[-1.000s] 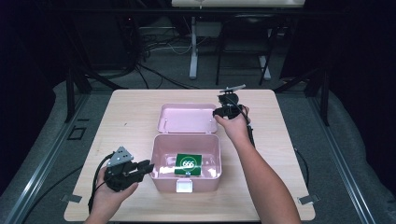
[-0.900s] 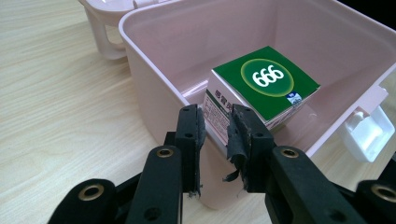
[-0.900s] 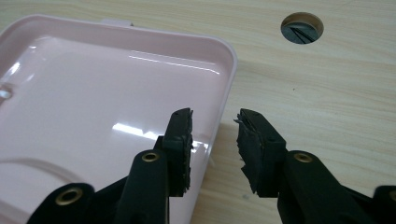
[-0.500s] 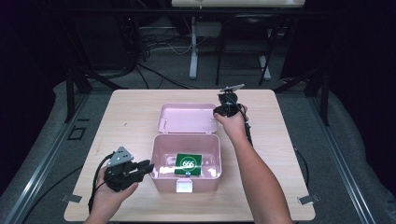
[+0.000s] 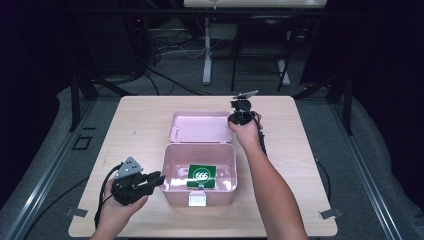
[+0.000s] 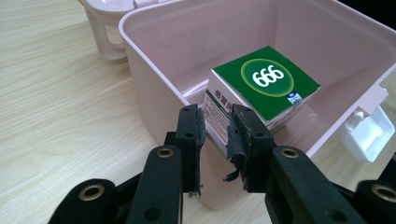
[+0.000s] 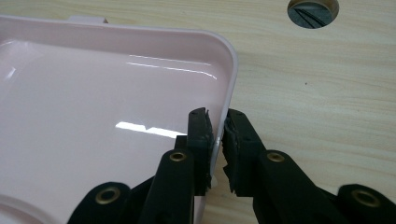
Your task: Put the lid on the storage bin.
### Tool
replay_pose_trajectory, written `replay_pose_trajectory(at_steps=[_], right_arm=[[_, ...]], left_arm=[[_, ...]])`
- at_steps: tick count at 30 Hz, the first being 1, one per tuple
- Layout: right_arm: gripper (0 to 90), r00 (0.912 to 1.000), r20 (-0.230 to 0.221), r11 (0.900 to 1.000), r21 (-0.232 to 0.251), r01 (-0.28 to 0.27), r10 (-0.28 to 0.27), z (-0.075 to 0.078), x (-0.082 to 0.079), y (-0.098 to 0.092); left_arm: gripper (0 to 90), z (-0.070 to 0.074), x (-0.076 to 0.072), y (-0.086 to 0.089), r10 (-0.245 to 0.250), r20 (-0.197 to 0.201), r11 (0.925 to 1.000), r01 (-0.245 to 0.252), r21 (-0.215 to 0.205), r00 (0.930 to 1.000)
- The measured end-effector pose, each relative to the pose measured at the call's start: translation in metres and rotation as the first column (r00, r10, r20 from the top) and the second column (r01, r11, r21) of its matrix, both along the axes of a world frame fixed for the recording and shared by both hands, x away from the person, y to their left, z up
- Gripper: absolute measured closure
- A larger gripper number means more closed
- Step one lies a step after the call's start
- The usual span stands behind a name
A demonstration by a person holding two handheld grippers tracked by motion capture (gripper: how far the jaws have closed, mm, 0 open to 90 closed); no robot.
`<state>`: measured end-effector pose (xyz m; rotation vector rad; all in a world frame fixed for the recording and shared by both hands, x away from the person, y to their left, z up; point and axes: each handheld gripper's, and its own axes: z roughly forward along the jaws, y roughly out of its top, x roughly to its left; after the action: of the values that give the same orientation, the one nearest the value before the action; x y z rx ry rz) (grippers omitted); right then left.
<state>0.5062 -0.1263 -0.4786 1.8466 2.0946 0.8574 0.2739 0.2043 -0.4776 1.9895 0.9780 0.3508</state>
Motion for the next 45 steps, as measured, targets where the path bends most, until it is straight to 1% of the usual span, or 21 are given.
replay_pose_trajectory(at_steps=[5,7,8,13,21,22,23,24,25,26,29,30,32,33,34,35,36,38,40,42,45], right_arm=[[81.4,1.0000,0.003,1.000,0.013,0.006,-0.006,0.002,0.000,-0.001],[81.7,1.0000,0.006,1.000,0.012,0.008,-0.008,0.003,-0.001,-0.001],[82.1,0.9998,0.015,1.000,0.011,0.012,-0.012,0.004,-0.002,0.000],[82.5,0.9997,0.020,1.000,0.011,0.010,-0.011,0.006,-0.003,0.000],[83.1,0.9986,0.048,1.000,0.019,0.020,-0.021,0.013,-0.008,-0.003],[83.3,0.9980,0.058,0.999,0.026,0.021,-0.022,0.015,-0.009,-0.004],[83.3,0.9980,0.058,0.999,0.026,0.021,-0.022,0.015,-0.009,-0.004],[83.6,0.9971,0.073,0.999,0.033,0.022,-0.024,0.019,-0.011,-0.005],[83.6,0.9971,0.073,0.999,0.033,0.022,-0.024,0.019,-0.011,-0.005],[84.2,0.9956,0.091,0.999,0.040,0.020,-0.024,0.022,-0.013,-0.005],[84.5,0.9943,0.104,0.999,0.051,0.018,-0.024,0.026,-0.015,-0.007],[84.7,0.9922,0.122,0.998,0.055,0.017,-0.024,0.030,-0.018,-0.007],[84.9,0.9904,0.136,0.999,0.048,0.015,-0.022,0.033,-0.020,-0.006],[84.9,0.9904,0.136,0.999,0.048,0.015,-0.022,0.033,-0.020,-0.006],[85.2,0.9875,0.157,0.999,0.042,0.013,-0.020,0.036,-0.023,-0.006],[85.2,0.9875,0.157,0.999,0.042,0.013,-0.020,0.036,-0.023,-0.006],[85.3,0.9842,0.176,1.000,0.030,0.008,-0.013,0.039,-0.025,-0.005],[85.4,0.9840,0.177,0.999,0.034,0.011,-0.017,0.040,-0.027,-0.005],[85.5,0.9821,0.188,0.999,0.033,0.008,-0.014,0.042,-0.028,-0.005],[85.7,0.9790,0.204,1.000,0.029,0.003,-0.009,0.045,-0.031,-0.005],[85.9,0.9748,0.223,0.999,0.035,0.001,-0.009,0.049,-0.036,-0.006]], left_arm=[[73.4,0.000,0.000,0.000,0.000,-0.002,1.0000,0.000,0.002,1.0000],[73.4,0.000,0.000,0.000,0.000,-0.001,1.0000,0.000,0.001,1.0000],[73.4,0.000,0.000,0.000,0.001,-0.001,1.0000,-0.001,0.001,1.0000],[73.4,0.000,0.000,0.000,0.002,-0.003,1.0000,-0.002,0.002,1.0000],[73.7,0.000,0.000,-0.001,0.006,0.001,1.0000,-0.006,0.002,1.0000],[73.8,0.000,0.000,-0.001,0.007,0.001,1.0000,-0.007,0.001,1.0000],[73.8,0.000,0.000,-0.001,0.007,0.001,1.0000,-0.007,0.001,1.0000],[73.8,0.000,0.000,-0.001,0.009,0.003,1.0000,-0.009,0.001,1.0000],[73.8,0.000,0.000,-0.001,0.009,0.003,1.0000,-0.009,0.001,1.0000],[73.9,0.000,0.000,-0.001,0.009,0.002,1.0000,-0.009,0.002,1.0000],[73.9,0.000,0.000,-0.001,0.010,0.002,0.9999,-0.010,0.001,0.9999],[73.9,0.000,0.000,-0.001,0.011,0.003,0.9999,-0.011,0.002,0.9999],[73.9,0.000,0.000,-0.001,0.011,0.002,0.9999,-0.011,0.001,0.9999],[73.9,0.000,0.000,-0.001,0.011,0.002,0.9999,-0.011,0.001,0.9999],[73.9,0.000,0.000,-0.001,0.012,0.002,0.9999,-0.012,0.001,0.9999],[73.9,0.000,0.000,-0.001,0.012,0.002,0.9999,-0.012,0.001,0.9999],[73.9,0.000,0.000,-0.001,0.011,0.000,0.9999,-0.011,0.000,0.9999],[73.8,0.000,0.000,-0.001,0.012,0.001,0.9999,-0.012,0.000,0.9999],[73.9,0.000,0.000,-0.001,0.011,0.000,0.9999,-0.011,0.000,0.9999],[73.8,0.000,0.000,-0.001,0.011,-0.001,0.9999,-0.011,-0.002,0.9999],[73.8,0.000,0.000,-0.001,0.012,-0.004,0.9999,-0.012,-0.003,0.9999]])
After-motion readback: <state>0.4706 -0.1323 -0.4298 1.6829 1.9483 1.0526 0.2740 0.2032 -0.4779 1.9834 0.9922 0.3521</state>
